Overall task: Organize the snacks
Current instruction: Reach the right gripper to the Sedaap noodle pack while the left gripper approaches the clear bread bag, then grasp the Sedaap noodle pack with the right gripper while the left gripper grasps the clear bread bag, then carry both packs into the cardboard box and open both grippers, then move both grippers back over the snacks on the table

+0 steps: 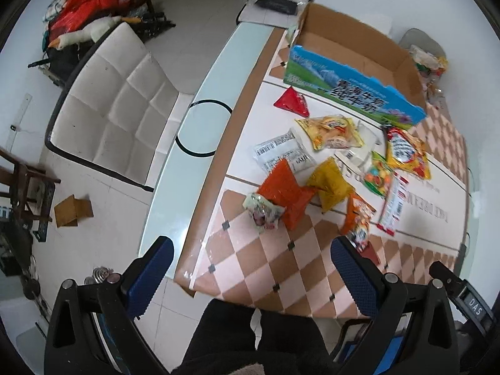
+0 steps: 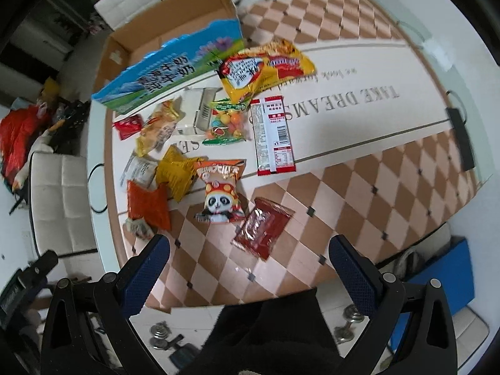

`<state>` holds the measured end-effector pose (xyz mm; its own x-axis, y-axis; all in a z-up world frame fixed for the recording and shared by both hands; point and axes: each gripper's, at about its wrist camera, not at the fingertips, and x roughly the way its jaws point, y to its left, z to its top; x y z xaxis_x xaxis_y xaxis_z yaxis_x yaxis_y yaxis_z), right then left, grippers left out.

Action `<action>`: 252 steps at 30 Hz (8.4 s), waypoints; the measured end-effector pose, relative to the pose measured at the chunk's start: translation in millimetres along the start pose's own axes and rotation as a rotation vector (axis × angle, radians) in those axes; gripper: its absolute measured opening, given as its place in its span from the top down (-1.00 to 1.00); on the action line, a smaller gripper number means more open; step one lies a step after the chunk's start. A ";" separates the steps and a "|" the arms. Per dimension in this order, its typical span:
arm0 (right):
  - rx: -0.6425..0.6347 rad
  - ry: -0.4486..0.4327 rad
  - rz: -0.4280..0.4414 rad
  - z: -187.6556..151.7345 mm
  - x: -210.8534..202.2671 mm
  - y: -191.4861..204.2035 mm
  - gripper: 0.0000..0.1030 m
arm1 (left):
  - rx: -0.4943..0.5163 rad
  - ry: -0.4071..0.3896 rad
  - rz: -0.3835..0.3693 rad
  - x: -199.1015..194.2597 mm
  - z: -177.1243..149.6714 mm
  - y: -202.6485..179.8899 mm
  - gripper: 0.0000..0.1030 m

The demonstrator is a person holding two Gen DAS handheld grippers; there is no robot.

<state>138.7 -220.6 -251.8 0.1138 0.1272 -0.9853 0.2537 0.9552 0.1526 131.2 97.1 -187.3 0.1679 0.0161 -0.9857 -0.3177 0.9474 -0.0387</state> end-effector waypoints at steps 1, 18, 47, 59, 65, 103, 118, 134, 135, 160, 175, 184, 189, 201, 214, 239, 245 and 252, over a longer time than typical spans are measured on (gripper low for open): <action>0.010 0.004 0.003 5.4 5.1 -2.1 -1.00 | -0.002 0.010 -0.002 6.2 4.7 -2.3 -1.00; 0.506 0.126 0.302 189.5 140.1 -89.6 -0.64 | -0.014 0.136 0.098 113.6 79.0 -106.1 -1.00; 0.116 0.156 0.092 267.8 153.1 -89.9 -0.92 | 0.077 0.152 0.118 159.7 117.3 -188.3 -1.00; 0.060 0.211 -0.069 279.8 198.4 -30.3 -0.95 | 0.409 0.174 0.148 209.1 140.5 -254.7 -0.86; 0.030 0.273 -0.086 277.8 221.1 -19.9 -0.91 | 0.509 0.138 0.232 232.0 145.3 -271.9 -0.71; -0.198 0.341 -0.037 238.1 178.5 -53.3 -0.80 | 0.354 0.276 0.115 248.3 145.7 -204.2 -0.49; -0.110 0.272 -0.090 226.6 168.4 -55.6 -0.70 | 0.288 0.198 0.126 211.9 137.3 -206.2 -0.06; -0.199 0.084 0.110 213.1 11.6 -16.5 -0.70 | 0.276 -0.023 -0.025 53.0 122.8 -222.0 0.13; -0.202 0.070 0.113 215.4 4.4 -12.2 -0.70 | 0.275 -0.026 -0.041 51.1 131.1 -220.2 0.14; -0.262 0.057 0.088 427.0 88.5 179.2 -0.70 | 0.221 0.182 -0.142 161.8 400.3 -230.8 0.14; -0.319 0.186 -0.023 445.9 184.9 199.0 -0.76 | 0.262 0.308 -0.085 219.1 404.4 -246.3 -0.14; -0.306 0.154 -0.018 442.3 174.9 193.7 -0.80 | 0.264 0.259 -0.083 210.4 403.7 -238.8 -0.57; -0.308 0.113 -0.023 417.5 150.1 190.5 -0.80 | 0.252 0.216 -0.091 195.1 397.2 -231.9 -0.57; -0.298 -0.097 -0.063 371.5 61.4 171.5 -0.80 | 0.250 -0.113 -0.056 97.7 349.5 -201.1 -0.58; -0.320 -0.242 -0.035 306.1 -28.2 166.1 -0.80 | 0.243 -0.236 -0.070 19.6 282.2 -179.1 -0.58; -0.223 0.032 0.073 163.0 6.1 106.4 -0.80 | 0.053 -0.007 -0.015 49.7 135.5 -88.9 -0.58; -0.213 0.202 0.091 130.9 68.6 99.1 -0.80 | -0.105 0.198 0.007 116.3 93.3 -44.8 -0.58; -0.385 0.264 0.061 107.9 103.7 127.8 -0.80 | -0.330 0.419 -0.123 180.9 47.6 -12.5 -0.58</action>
<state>286.5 -114.2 -326.3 -0.1435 0.2021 -0.9688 -0.1267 0.9671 0.2205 209.9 103.4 -357.3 -0.1425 -0.2815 -0.9489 -0.6065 0.7824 -0.1410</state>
